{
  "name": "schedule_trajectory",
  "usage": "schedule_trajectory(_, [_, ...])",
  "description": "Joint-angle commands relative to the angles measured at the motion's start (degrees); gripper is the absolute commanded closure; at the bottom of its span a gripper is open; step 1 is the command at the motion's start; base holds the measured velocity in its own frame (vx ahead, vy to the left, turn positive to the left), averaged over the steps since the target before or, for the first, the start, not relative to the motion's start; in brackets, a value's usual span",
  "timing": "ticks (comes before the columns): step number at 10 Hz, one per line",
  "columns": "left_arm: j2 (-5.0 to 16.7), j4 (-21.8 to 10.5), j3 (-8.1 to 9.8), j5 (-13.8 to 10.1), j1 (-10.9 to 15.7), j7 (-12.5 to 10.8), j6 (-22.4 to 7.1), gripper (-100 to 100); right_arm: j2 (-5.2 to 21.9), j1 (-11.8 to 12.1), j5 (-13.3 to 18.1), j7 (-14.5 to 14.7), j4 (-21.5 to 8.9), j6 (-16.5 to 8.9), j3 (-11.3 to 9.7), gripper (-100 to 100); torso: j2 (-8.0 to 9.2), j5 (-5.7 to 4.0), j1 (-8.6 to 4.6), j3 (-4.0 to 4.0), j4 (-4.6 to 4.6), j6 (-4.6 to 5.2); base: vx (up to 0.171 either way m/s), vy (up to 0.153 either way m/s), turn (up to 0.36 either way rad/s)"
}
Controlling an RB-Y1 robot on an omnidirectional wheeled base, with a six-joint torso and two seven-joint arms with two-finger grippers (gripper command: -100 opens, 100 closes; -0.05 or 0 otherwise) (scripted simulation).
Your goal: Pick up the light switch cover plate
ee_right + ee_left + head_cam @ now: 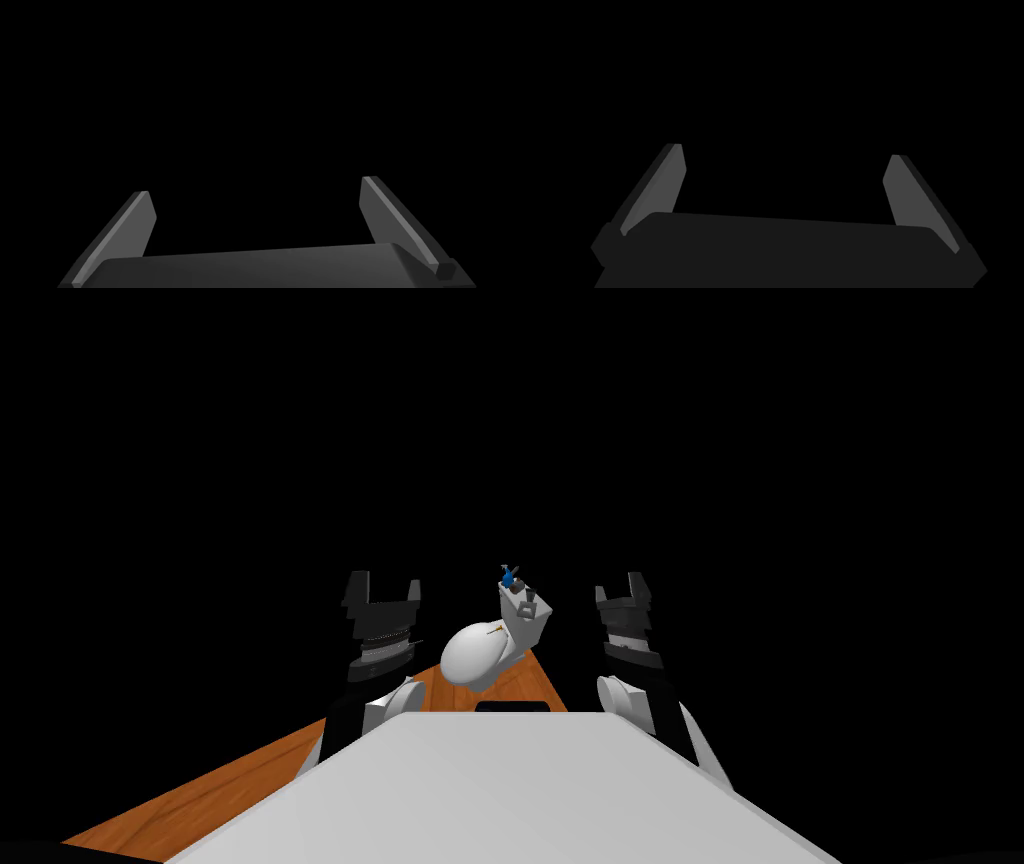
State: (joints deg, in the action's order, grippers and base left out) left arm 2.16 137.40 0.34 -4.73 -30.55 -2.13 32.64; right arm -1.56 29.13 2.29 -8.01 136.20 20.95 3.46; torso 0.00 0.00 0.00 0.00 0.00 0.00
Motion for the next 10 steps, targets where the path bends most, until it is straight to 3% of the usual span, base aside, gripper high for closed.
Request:
schedule_trajectory(1, [0.0,0.0,0.0,0.0,0.0,0.0,0.0,0,2.5,-0.1,-1.0,-0.1,-0.2,-0.5,0.0,-100,0.0,0.0,0.0,0.0,0.0,0.0,0.011,-0.013,0.052])
schedule_trajectory(6, [0.0,0.0,0.0,0.0,0.0,0.0,0.0,0,9.4,-0.9,-8.9,-0.9,-1.8,-4.2,0.1,-100,-0.16,-0.05,-0.24,-0.09,-0.04,-0.02,0.034,-0.048,0.123])
schedule_trajectory(10, [0.0,0.0,0.0,0.0,0.0,0.0,0.0,0,10.9,-1.3,-14.5,-1.5,-2.9,-6.6,0.1,-100,-0.08,-0.03,-0.1,-0.05,-0.02,0.01,0.018,-0.032,0.094])
